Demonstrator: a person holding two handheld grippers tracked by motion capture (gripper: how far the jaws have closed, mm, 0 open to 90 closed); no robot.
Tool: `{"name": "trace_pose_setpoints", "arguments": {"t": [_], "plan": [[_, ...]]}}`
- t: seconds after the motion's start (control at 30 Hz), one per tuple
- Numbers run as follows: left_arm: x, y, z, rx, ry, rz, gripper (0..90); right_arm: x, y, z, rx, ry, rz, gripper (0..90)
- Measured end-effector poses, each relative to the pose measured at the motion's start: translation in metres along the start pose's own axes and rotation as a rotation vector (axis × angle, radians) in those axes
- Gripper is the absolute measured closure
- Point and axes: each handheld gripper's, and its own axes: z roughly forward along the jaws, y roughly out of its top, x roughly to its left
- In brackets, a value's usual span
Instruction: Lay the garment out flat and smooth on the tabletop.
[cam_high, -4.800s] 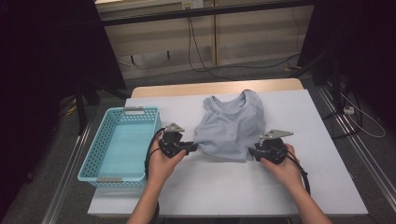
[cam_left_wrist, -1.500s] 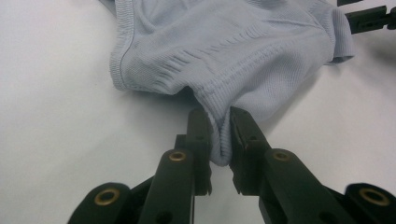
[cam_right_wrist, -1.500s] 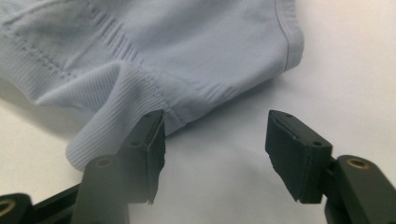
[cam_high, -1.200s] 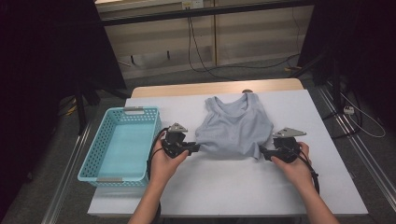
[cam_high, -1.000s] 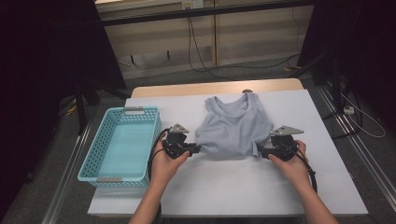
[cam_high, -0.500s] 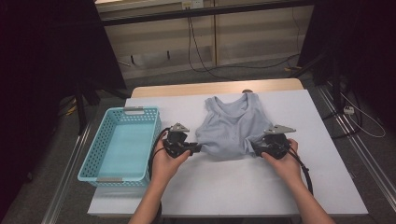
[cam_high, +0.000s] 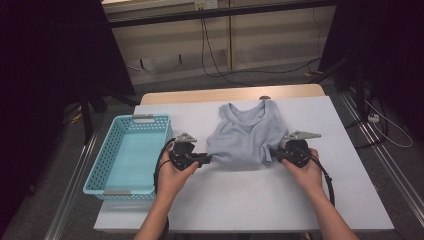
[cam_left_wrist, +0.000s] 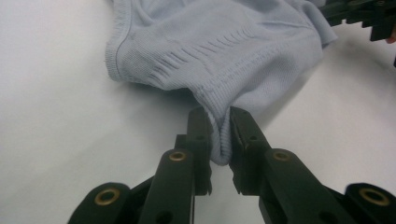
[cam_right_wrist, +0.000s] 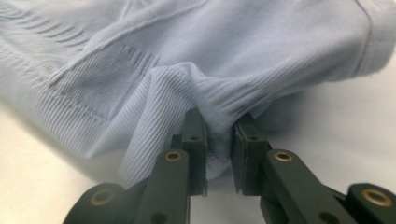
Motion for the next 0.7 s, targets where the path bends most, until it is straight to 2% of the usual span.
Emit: {"name": "trace_pose_setpoints", "arguments": {"t": [0.17, 0.27, 0.3, 0.33, 0.43, 0.5, 0.63, 0.7], "plan": [[0.002, 0.004, -0.007, -0.03, 0.017, -0.009, 79.8, -0.007, 0.006, -0.024, -0.048, 0.014, 0.01, 80.0], [0.0, 0.006, -0.009, -0.035, 0.041, 0.002, 79.9, -0.017, 0.009, -0.043, -0.091, -0.007, 0.024, 85.2], [0.001, 0.006, -0.01, -0.054, 0.02, -0.01, 79.9, -0.021, 0.009, -0.049, -0.099, -0.023, 0.031, 85.2], [0.002, 0.006, -0.01, -0.06, 0.004, -0.015, 79.9, -0.028, 0.01, -0.056, -0.111, -0.011, 0.049, 85.1], [-0.001, 0.009, -0.009, -0.063, -0.008, 0.002, 80.0, -0.035, 0.009, -0.066, -0.1, -0.021, 0.044, 85.3], [-0.005, 0.01, -0.007, -0.061, 0.001, 0.008, 80.0, -0.037, 0.009, -0.067, -0.057, -0.012, 0.042, 85.0], [-0.007, 0.008, 0.0, -0.03, 0.004, 0.022, 80.0, -0.034, 0.001, -0.055, 0.003, -0.049, 0.014, 84.0], [-0.008, 0.007, 0.003, -0.026, 0.014, 0.021, 80.0, -0.03, -0.002, -0.048, 0.012, -0.077, 0.002, 82.4]]}}
